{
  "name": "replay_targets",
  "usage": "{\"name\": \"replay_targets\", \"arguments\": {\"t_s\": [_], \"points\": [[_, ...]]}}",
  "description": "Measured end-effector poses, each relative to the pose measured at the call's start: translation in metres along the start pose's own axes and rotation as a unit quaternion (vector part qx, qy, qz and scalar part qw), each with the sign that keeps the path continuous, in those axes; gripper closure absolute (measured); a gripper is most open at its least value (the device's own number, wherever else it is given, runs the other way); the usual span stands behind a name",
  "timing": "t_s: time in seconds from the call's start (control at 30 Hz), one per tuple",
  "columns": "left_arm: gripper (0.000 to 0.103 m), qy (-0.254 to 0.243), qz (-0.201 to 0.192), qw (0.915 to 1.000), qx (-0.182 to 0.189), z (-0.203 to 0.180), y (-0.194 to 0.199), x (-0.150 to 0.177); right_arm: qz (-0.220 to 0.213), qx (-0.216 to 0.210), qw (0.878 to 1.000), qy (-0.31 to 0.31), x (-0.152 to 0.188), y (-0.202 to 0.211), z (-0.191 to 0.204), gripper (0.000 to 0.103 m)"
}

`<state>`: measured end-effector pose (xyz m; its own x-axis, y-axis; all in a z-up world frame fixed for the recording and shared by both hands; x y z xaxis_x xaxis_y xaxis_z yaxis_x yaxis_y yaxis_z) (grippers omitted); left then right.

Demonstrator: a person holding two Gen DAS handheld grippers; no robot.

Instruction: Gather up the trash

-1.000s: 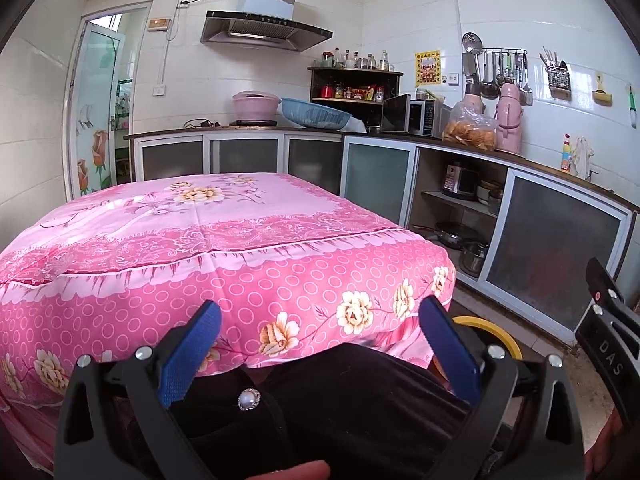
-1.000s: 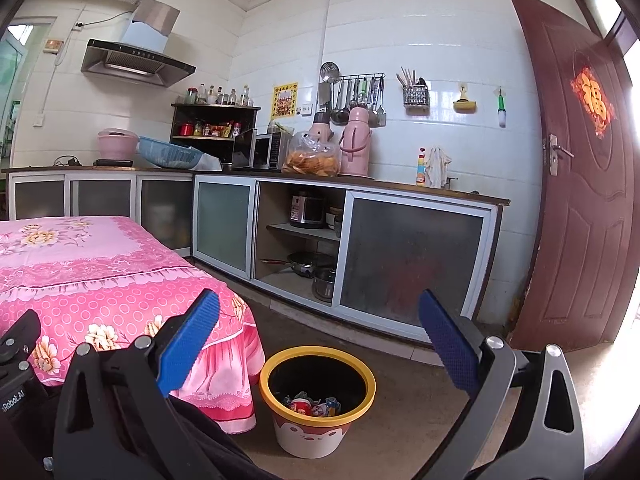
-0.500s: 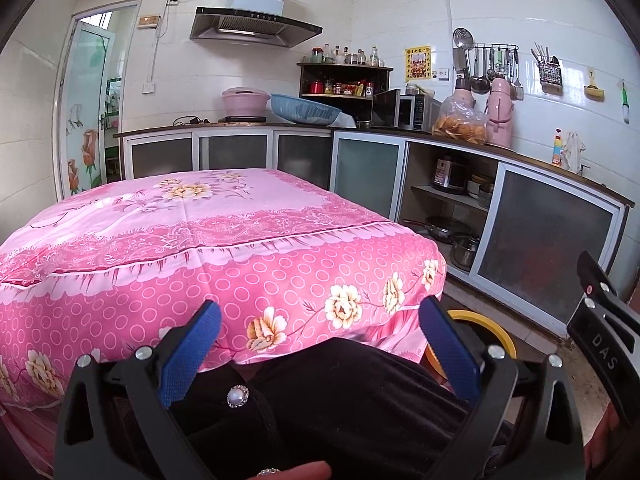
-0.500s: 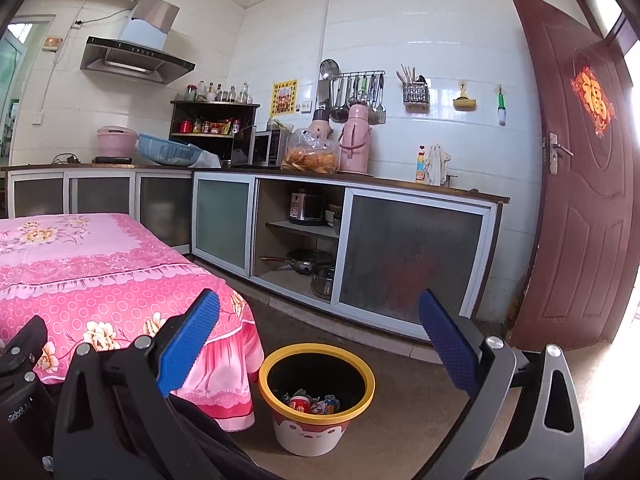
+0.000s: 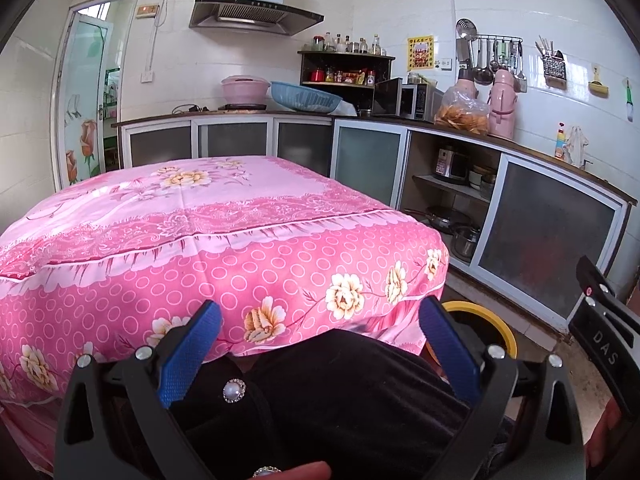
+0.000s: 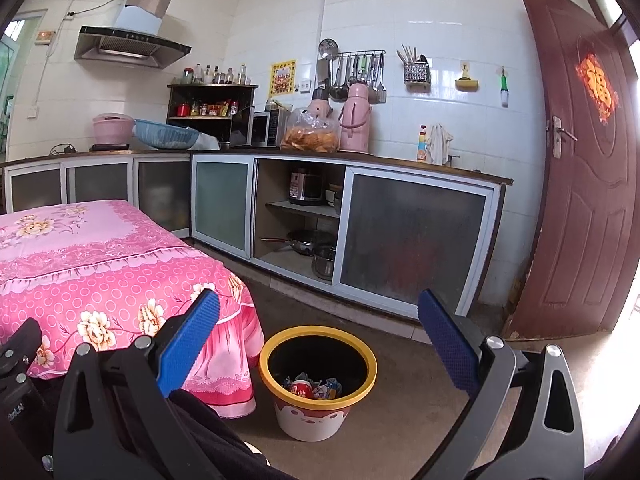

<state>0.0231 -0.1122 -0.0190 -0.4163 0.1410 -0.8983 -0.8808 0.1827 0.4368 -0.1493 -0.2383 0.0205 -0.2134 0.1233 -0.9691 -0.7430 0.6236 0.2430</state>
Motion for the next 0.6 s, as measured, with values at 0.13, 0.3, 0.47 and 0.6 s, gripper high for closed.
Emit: {"name": "replay_targets", "arguments": {"t_s": [0.13,0.3,0.47,0.6], "points": [[0.008,-0.001,0.001,1.0000,0.001,-0.0013,-0.0010,0.0010,0.007,0.001,1.000,0.000,0.0021,-0.0035,-0.0013,0.008],[0.008,-0.001,0.002,1.0000,0.001,-0.0018,-0.0008,0.0010,0.008,0.000,1.000,0.002,0.0023,-0.0046,0.0003,0.008],[0.008,-0.002,-0.001,1.0000,0.002,-0.0021,-0.0009,0.0017,0.008,0.000,1.000,0.002,0.0027,-0.0055,0.0000,0.008],[0.008,-0.002,-0.001,1.0000,0.002,-0.0024,-0.0013,0.0024,0.007,0.000,1.000,0.002,0.0032,-0.0052,0.0005,0.008]]}}
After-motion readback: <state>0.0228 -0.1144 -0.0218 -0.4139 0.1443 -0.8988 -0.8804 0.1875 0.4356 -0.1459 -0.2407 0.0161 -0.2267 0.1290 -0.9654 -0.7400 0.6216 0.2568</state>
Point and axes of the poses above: each gripper's, at about its wrist camera, not at the fingertips, and y roughly against the way its jaws point, z to its left, x to its underside, the point moved 1 cm from there along -y, roughly the way its jaws point, and after that the axes turned 14 degrees about -x, right-handed, at the moved point
